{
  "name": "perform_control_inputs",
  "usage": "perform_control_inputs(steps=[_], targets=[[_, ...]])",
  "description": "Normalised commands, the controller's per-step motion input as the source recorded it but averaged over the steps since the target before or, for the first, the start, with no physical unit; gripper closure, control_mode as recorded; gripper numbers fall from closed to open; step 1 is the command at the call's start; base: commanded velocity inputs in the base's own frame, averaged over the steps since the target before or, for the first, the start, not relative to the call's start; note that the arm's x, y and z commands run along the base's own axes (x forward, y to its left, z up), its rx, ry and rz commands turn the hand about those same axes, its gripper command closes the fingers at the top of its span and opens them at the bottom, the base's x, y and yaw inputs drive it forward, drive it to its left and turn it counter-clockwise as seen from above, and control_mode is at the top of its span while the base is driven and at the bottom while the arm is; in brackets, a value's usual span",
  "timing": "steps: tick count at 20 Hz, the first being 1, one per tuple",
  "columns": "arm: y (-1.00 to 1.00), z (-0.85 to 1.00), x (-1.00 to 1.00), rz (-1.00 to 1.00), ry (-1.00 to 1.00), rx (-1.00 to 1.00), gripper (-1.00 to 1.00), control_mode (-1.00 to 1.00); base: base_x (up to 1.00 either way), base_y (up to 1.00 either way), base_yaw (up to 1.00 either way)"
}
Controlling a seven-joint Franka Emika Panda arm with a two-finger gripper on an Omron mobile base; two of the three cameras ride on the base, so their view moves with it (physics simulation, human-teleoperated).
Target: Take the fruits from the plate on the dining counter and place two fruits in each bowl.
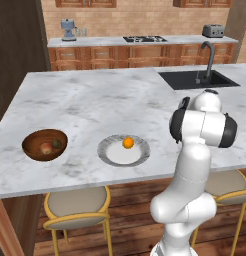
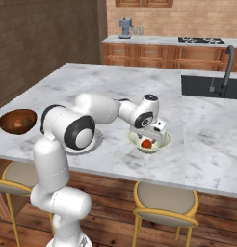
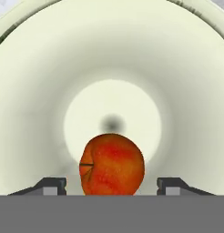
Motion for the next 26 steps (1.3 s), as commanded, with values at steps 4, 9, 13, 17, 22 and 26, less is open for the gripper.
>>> perform_control_inputs(steps=[4,9,13,17,22,26], targets=[[0.01,0.40,-0.03,0.00,0.00,0.00,-1.00,-1.00,0.00,0.00,0.00],[0.57,0.65,-0.41,0.00,-0.01,-0.02,-1.00,-1.00,0.00,0.00,0.00],[1.00,0.40,-0.56,0.00,-0.03,-0.05,-1.00,-1.00,0.00,0.00,0.00],[1.00,0.22,-0.37,0.03,-0.07,-0.03,-1.00,-1.00,0.00,0.00,0.00],[1.00,0.14,-0.28,0.05,0.00,-0.01,-1.00,-1.00,0.00,0.00,0.00],[1.00,0.05,-0.06,0.06,0.00,-0.01,-1.00,-1.00,0.00,0.00,0.00]])
